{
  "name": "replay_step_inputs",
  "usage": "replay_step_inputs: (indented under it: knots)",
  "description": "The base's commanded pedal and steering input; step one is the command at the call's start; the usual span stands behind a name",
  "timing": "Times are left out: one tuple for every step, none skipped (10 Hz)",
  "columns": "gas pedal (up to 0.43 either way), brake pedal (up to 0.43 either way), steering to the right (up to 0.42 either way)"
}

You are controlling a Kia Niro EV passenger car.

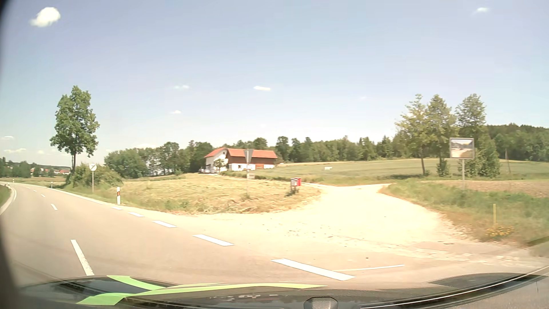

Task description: Follow the waypoints while adhering to traffic rules and regulations

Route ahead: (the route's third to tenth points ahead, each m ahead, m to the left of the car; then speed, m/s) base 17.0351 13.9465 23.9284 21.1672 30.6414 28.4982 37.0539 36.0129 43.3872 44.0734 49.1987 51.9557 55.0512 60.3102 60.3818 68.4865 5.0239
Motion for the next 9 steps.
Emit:
replay_step_inputs:
  knots:
    - [0.421, 0.000, -0.528]
    - [0.421, 0.000, -0.505]
    - [0.421, 0.000, -0.466]
    - [0.421, 0.000, -0.407]
    - [0.421, 0.000, -0.357]
    - [0.421, 0.000, -0.308]
    - [0.421, 0.000, -0.260]
    - [0.421, 0.000, -0.228]
    - [0.429, 0.000, -0.208]
